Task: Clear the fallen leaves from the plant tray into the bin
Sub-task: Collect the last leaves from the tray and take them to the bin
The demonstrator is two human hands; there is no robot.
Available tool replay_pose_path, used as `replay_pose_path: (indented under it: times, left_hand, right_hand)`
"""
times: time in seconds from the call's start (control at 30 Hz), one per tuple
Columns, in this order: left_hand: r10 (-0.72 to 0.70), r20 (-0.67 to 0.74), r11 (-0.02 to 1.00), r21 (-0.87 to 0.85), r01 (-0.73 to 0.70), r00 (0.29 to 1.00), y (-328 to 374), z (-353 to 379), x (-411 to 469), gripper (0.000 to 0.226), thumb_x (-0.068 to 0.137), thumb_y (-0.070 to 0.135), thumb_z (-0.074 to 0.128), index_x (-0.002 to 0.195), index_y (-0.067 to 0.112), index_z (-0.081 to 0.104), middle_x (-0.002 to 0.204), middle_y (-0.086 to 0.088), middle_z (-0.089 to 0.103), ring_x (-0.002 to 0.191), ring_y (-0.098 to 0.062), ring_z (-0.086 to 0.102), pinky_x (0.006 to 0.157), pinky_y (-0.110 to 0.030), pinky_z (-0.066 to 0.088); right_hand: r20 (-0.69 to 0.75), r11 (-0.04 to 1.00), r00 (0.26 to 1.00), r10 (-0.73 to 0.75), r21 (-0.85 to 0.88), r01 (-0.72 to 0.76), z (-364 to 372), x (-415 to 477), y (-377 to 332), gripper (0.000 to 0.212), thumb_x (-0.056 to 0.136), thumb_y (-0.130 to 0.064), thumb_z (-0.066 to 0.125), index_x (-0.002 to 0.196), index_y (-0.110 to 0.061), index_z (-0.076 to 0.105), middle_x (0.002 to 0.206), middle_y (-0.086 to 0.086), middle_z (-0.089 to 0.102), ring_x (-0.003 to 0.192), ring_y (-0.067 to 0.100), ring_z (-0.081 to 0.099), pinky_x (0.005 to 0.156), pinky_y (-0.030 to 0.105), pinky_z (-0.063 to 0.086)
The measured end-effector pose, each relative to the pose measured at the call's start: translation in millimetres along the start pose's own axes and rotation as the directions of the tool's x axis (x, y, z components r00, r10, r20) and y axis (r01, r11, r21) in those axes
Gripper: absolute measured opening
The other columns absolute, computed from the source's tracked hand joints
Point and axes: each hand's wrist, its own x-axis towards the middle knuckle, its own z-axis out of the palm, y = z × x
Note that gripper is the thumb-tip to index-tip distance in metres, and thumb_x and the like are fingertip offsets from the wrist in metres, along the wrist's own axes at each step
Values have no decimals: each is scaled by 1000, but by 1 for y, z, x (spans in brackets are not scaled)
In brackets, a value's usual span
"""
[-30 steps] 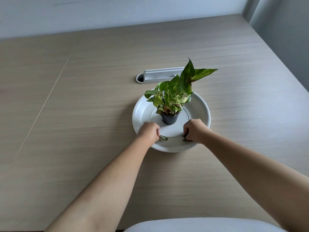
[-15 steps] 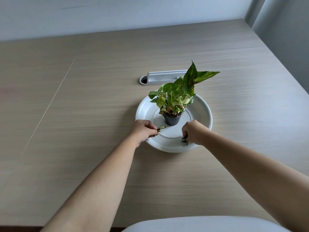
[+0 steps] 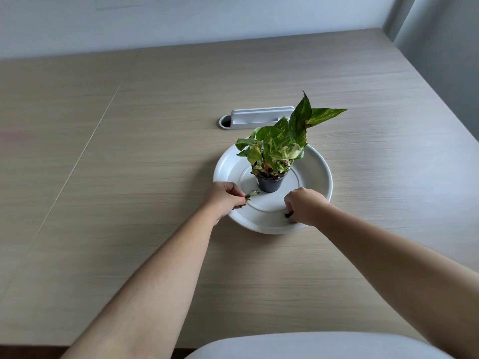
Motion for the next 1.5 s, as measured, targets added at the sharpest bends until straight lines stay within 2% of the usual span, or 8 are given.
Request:
replay_pose_path:
  times: [0.13, 0.33, 0.47, 0.63, 0.9, 1.03, 1.17, 1.5]
  left_hand:
    - [10, -3, 1000, -4, -10, 1000, 0, 1, 1, 27, 73, -12, 71, 61, 9, 61, 68, -6, 63, 61, -12, 59, 52, -9, 53]
    - [12, -11, 1000, -11, -12, 1000, -2, 1, 1, 27, 73, -11, 71, 60, 11, 61, 69, -5, 63, 61, -12, 60, 50, -9, 52]
    - [10, -7, 999, -41, -10, 1000, -1, -2, 1, 26, 74, -11, 70, 62, 9, 60, 70, -6, 63, 63, -13, 61, 53, -10, 54]
    - [17, 3, 998, -60, -17, 1000, 1, -5, 0, 25, 74, -12, 70, 62, 8, 60, 69, -6, 63, 63, -13, 60, 52, -9, 53]
    - [41, 110, 998, 46, -47, 993, 6, 28, -5, 23, 75, -6, 72, 64, 12, 63, 68, -3, 64, 63, -11, 62, 54, -9, 53]
    - [84, 267, 994, 42, -99, 960, 23, 76, -16, 24, 75, -10, 70, 64, 10, 61, 66, -5, 63, 61, -12, 60, 53, -11, 52]
    - [136, 401, 979, 86, -185, 906, 52, 144, -38, 25, 74, -11, 67, 61, 10, 63, 61, -7, 63, 54, -12, 59, 49, -12, 49]
    - [159, 766, 868, 192, -458, 622, 110, 430, -184, 24, 73, -6, 67, 58, 13, 64, 58, -5, 64, 53, -11, 58, 52, -14, 48]
  right_hand:
    - [2, 995, 1000, -12, 94, 12, 1, 3, 5, 28, 72, 7, 50, 83, -11, 69, 96, 9, 66, 74, 23, 54, 58, 25, 42]
    - [-18, 974, 999, 31, 223, -26, -6, 0, 12, 29, 73, 7, 51, 79, -9, 75, 87, 9, 70, 74, 24, 59, 60, 24, 48]
    - [-37, 905, 993, 112, 416, -86, -28, -2, 18, 20, 71, 3, 68, 80, -11, 77, 63, -7, 61, 62, 10, 54, 46, 14, 38]
    - [-59, 868, 991, 122, 491, -77, -43, -8, 16, 17, 70, 0, 72, 82, -10, 77, 58, -11, 56, 54, 2, 47, 32, 1, 32]
    - [-77, 824, 970, 232, 546, -153, -41, -39, 37, 17, 70, -2, 72, 83, -13, 77, 69, -1, 61, 63, 13, 53, 45, 17, 40]
    - [-112, 755, 931, 347, 622, -207, -40, -77, 80, 17, 68, 0, 72, 76, -14, 77, 58, -3, 61, 54, 10, 53, 35, 9, 36]
    - [-103, 656, 873, 477, 702, -276, -27, -139, 138, 15, 68, -1, 71, 73, -15, 75, 56, -1, 58, 47, 10, 43, 39, 14, 32]
    - [19, 335, 573, 819, 795, -506, 85, -416, 322, 15, 66, -1, 73, 72, -14, 76, 57, 0, 63, 55, 9, 54, 42, 9, 37]
